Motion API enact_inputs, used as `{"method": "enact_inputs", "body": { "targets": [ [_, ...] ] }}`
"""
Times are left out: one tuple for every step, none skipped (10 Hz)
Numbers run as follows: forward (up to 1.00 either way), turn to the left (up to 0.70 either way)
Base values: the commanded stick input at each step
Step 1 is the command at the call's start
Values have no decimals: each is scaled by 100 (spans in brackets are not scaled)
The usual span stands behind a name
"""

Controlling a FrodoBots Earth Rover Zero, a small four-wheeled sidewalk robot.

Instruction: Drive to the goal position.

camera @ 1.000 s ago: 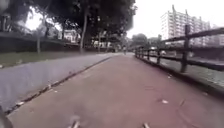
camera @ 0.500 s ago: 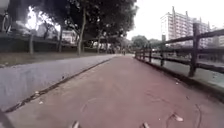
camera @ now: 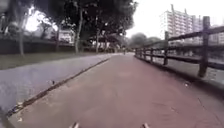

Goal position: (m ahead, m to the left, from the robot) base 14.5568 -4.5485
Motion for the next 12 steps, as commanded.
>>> {"method": "enact_inputs", "body": {
  "targets": [
    [70,0],
    [70,0],
    [70,0],
    [70,0],
    [70,0],
    [70,-13],
    [70,-27],
    [70,-27],
    [70,-27],
    [70,-27],
    [70,-20],
    [70,0]
  ]
}}
